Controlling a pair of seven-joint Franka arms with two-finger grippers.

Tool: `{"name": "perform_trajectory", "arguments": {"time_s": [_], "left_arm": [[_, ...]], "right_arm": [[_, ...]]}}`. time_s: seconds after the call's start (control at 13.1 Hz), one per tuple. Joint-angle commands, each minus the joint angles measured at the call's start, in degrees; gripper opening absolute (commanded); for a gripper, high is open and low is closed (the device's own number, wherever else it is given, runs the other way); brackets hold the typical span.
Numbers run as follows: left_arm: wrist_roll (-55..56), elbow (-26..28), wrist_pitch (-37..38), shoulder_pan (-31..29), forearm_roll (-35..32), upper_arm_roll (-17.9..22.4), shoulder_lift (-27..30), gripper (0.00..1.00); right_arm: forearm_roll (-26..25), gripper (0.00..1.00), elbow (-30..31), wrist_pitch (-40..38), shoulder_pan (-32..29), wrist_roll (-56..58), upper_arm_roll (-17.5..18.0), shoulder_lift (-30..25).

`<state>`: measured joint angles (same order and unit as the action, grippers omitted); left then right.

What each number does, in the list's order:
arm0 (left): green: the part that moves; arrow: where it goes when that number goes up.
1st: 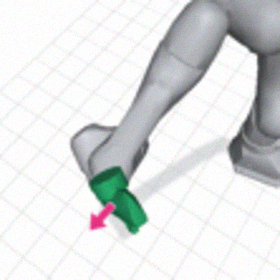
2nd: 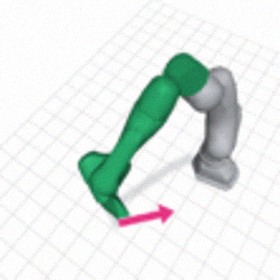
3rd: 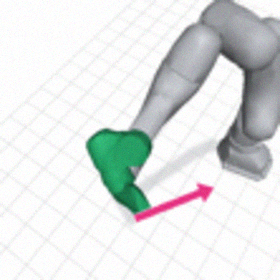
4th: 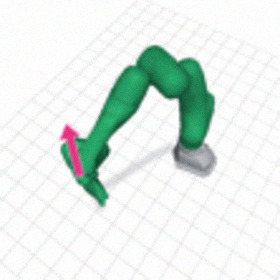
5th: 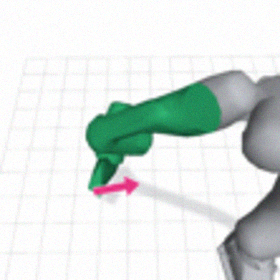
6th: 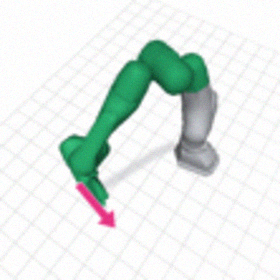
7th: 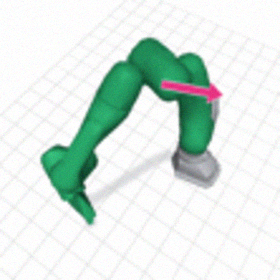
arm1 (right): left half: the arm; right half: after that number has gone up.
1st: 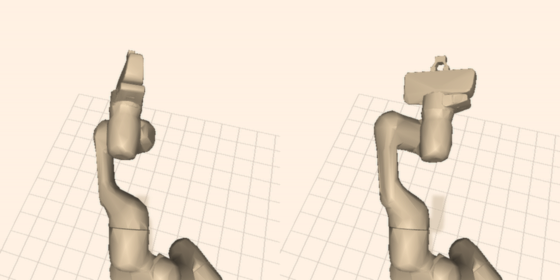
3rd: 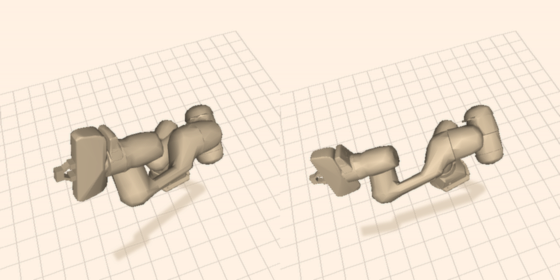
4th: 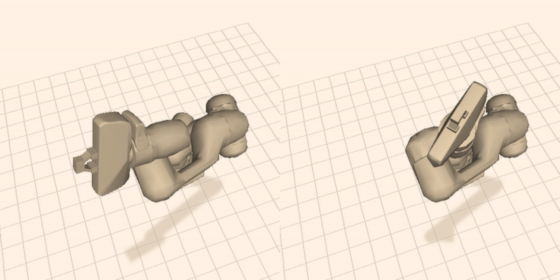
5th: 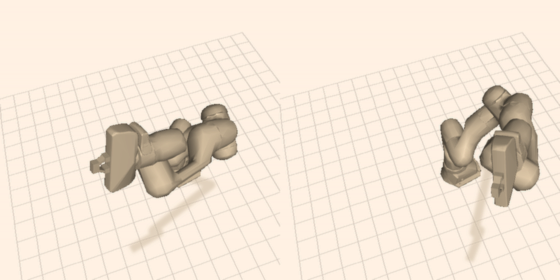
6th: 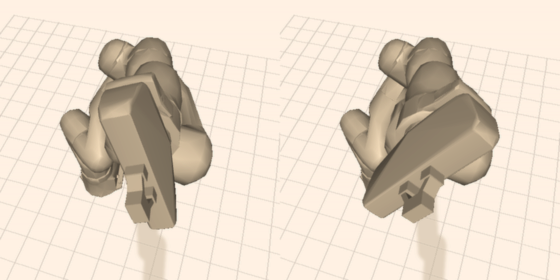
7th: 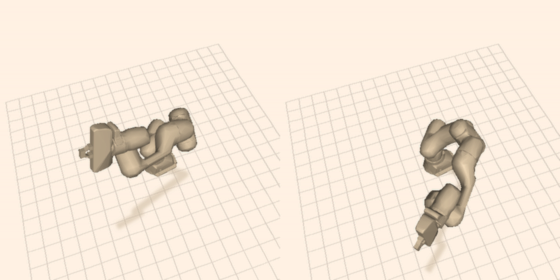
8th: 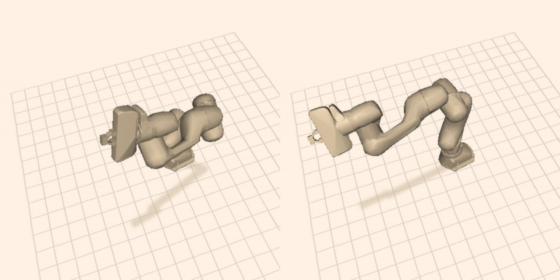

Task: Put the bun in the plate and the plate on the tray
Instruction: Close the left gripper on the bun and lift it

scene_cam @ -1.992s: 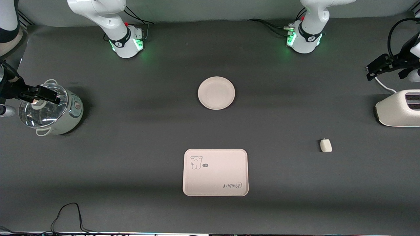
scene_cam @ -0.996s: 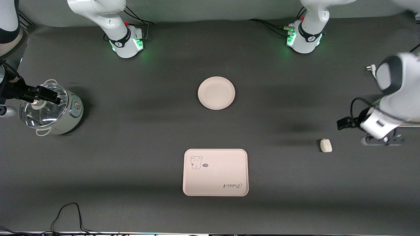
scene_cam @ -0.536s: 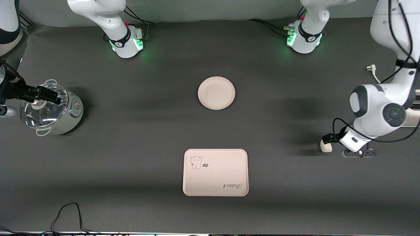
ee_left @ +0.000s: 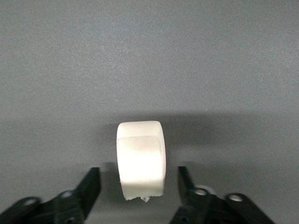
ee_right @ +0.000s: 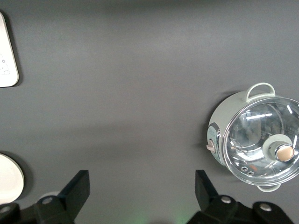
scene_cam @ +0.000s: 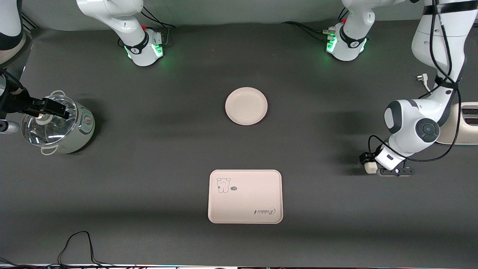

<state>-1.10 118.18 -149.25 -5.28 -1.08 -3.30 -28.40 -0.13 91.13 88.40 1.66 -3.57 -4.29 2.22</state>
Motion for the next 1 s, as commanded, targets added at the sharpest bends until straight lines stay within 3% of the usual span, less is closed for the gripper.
{"name": "perform_trajectory", "arguments": {"time_s": [0.0, 0.54, 0.77, 0.92], "left_arm": [[-0.9, 0.7, -0.5, -0.3, -0.1, -0.2, 0.8, 0.46], [0.3, 0.0, 1.8, 0.2, -0.1, -0.6, 3.3, 0.41], [5.5, -3.4, 18.9, 3.4, 0.6, -0.8, 11.6, 0.42], [12.4, -8.9, 33.1, 7.6, 1.0, -1.0, 16.1, 0.42]], "right_arm": [[-0.5, 1.0, 0.4, -0.2, -0.3, 0.2, 0.1, -0.6], [-0.4, 1.0, 0.5, 0.4, -0.3, 0.2, 0.1, -0.7], [-0.4, 1.0, 0.5, 0.5, -0.3, 0.2, 0.1, -0.6], [-0.4, 1.0, 0.5, 0.5, -0.3, 0.2, 0.1, -0.6]]}}
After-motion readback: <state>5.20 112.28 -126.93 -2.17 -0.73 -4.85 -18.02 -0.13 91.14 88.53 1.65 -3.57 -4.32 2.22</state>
